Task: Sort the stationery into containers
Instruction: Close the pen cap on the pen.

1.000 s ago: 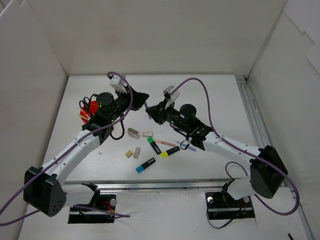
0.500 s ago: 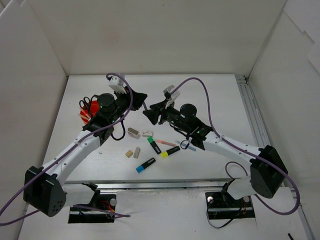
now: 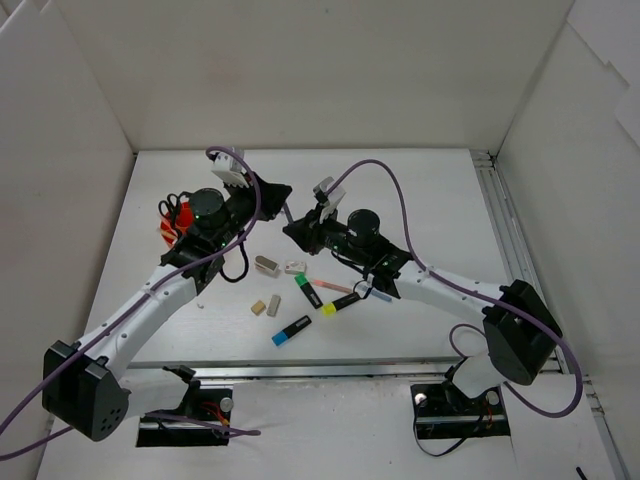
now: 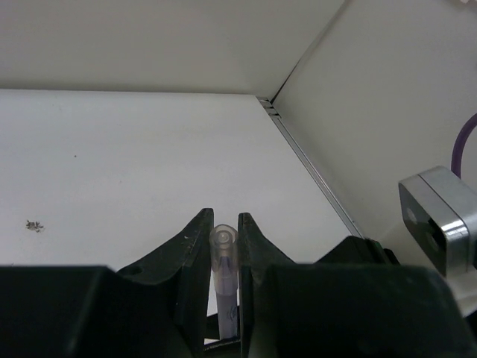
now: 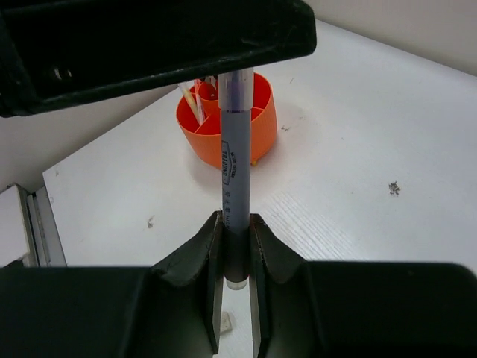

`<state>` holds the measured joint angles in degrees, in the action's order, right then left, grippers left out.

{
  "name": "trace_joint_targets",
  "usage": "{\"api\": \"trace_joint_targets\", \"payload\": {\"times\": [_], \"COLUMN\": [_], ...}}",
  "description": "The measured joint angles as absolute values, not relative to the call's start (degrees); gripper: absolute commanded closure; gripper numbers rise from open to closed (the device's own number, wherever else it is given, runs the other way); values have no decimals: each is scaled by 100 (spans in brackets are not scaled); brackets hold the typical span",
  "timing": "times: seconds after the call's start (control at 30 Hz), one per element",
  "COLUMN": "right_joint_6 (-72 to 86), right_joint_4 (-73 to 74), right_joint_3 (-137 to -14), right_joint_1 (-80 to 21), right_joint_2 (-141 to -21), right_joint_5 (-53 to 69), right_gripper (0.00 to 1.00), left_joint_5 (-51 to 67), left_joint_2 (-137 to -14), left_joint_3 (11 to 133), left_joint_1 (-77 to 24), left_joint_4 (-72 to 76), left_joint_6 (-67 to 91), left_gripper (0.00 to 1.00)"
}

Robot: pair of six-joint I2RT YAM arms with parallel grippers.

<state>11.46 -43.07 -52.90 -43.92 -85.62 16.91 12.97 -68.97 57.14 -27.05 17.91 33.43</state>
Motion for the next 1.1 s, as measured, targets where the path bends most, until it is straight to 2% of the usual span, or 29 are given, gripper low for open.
{"api": "trace_joint_targets", "payload": {"times": [0.5,1.1], "right_joint_6": [742,637], "right_joint_4": [-4147,-3175], "right_joint_3": [-5371,-5489], "right_joint_1": [-4276,-3715], "right_joint_2": [-8578,-8595], "right_joint_5": [1693,2679], "right_gripper": [100,100], "left_joint_5": [1551,2421], "left_joint_2": [-7144,-7867], "left_joint_3": [5590,4825], "left_joint_1": [-2753,-2840], "left_joint_4": [2331,4405], "left_joint_6": [3354,3118], "left_gripper": [100,100]}}
